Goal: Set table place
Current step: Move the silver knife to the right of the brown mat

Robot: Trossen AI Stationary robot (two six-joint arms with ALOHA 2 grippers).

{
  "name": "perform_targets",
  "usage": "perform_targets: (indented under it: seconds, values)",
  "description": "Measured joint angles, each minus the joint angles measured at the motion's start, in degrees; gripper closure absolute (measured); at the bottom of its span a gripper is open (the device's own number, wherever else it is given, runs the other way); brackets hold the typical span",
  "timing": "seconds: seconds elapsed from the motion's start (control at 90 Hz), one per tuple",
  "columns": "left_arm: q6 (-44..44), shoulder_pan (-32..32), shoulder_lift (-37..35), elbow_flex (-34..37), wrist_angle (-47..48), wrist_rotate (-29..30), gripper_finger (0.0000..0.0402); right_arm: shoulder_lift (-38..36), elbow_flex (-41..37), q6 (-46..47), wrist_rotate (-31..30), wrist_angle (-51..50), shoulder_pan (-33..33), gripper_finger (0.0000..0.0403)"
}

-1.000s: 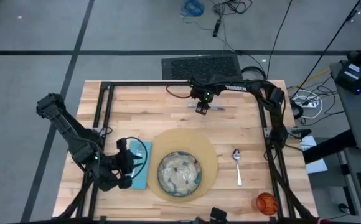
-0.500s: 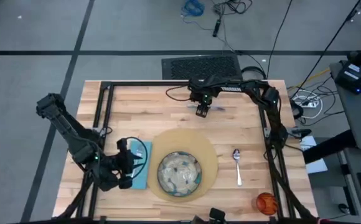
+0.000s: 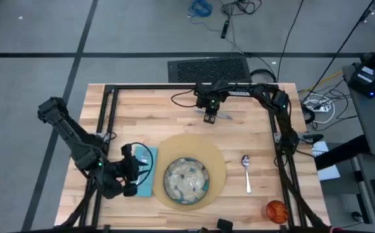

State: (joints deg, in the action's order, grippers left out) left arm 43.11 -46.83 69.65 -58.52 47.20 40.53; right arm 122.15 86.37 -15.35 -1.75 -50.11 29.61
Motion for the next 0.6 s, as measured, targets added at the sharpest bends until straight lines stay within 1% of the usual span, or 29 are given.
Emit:
perform_targets:
  seconds: [0.089, 0.189, 0.278, 0.444, 0.522, 0.6]
  values:
    - [0.0, 0.0, 0.0, 0.0, 0.0, 0.0, 0.0314, 0.0, 0.0, -1.2, -0.8, -0.2, -0.7, 0.0382]
    - [0.0, 0.0, 0.0, 0.0, 0.0, 0.0, 0.0314, 0.0, 0.0, -2.7, -1.0, -1.4, -1.3, 0.0388]
    - [0.0, 0.0, 0.0, 0.0, 0.0, 0.0, 0.0314, 0.0, 0.0, -4.5, -1.2, -5.6, -2.1, 0.0395]
    - [0.0, 0.0, 0.0, 0.0, 0.0, 0.0, 0.0314, 0.1, -0.3, -5.5, -0.7, -12.9, -3.5, 0.0396]
    - [0.0, 0.0, 0.0, 0.0, 0.0, 0.0, 0.0314, 0.1, -1.2, -6.1, -0.8, -14.5, -4.6, 0.0397]
    - [0.0, 0.0, 0.0, 0.0, 0.0, 0.0, 0.0314, -0.3, -2.7, -8.3, -3.3, -15.2, -6.6, 0.0397]
